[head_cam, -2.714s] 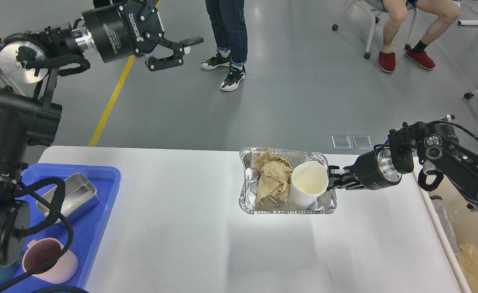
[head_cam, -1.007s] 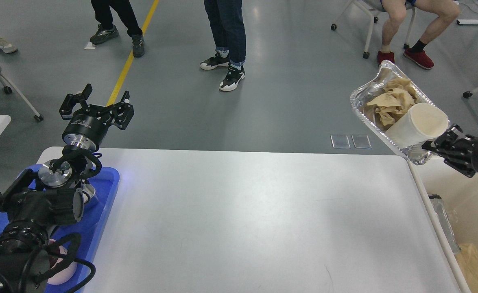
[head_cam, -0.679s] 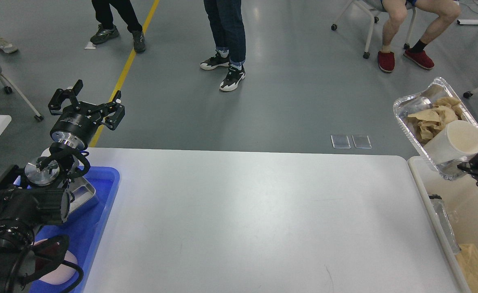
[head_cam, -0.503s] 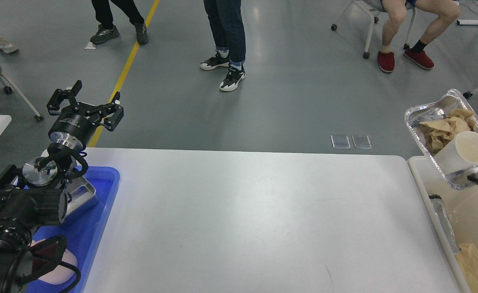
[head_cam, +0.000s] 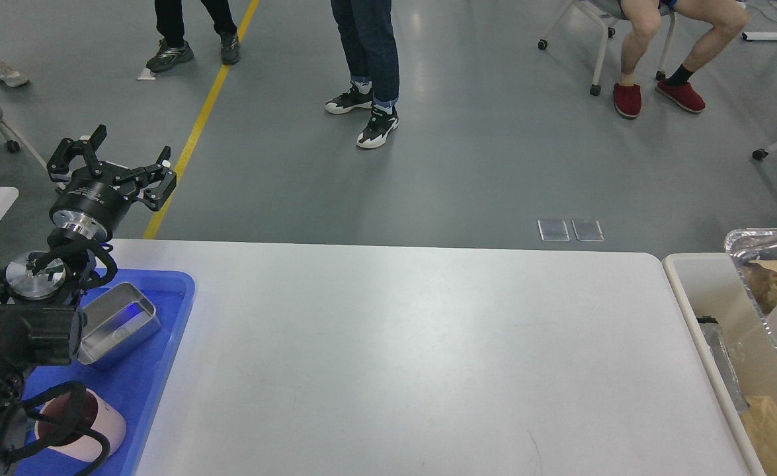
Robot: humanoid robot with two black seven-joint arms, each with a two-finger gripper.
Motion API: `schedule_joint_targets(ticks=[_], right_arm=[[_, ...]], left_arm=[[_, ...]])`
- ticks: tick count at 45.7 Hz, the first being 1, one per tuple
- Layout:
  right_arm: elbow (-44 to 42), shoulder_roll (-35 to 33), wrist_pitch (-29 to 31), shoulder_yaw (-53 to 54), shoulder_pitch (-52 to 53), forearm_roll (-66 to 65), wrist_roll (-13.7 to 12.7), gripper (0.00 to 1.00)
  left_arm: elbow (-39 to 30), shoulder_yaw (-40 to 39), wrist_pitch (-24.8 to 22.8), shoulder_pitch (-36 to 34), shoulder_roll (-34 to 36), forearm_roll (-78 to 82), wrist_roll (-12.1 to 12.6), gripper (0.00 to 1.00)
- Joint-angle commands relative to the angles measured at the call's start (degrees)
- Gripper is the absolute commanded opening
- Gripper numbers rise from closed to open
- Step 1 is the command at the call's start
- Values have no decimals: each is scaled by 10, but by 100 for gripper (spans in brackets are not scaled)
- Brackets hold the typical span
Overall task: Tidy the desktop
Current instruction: 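Lower the foil tray into the white box and release it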
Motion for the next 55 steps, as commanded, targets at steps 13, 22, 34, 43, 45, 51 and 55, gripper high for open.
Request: schedule_joint_targets(ticks=[13,22,34,43,45,51,55], right_arm=[[-6,18,-45,0,-47,0,2,0],[-5,35,-48,-3,-55,0,3,0],[-5,35,-44,-3,-55,1,3,0],[-5,35,-47,5,-50,4,2,0],[-6,32,-47,8,-49,4,1,8],[-6,22,-44,15,-51,15,1,34],[-6,13,-43,18,-53,33,0,100]], left_arm=[[-1,0,1,-1,16,4,0,97],[-1,0,1,-1,23,4,0,97],[-1,0,2,-1,23,5,0,97],[-1,1,3,-1,23,5,0,97],[-1,1,3,-1,23,5,0,97],[-1,1,3,-1,24,5,0,97],[-1,1,3,-1,23,4,0,97]])
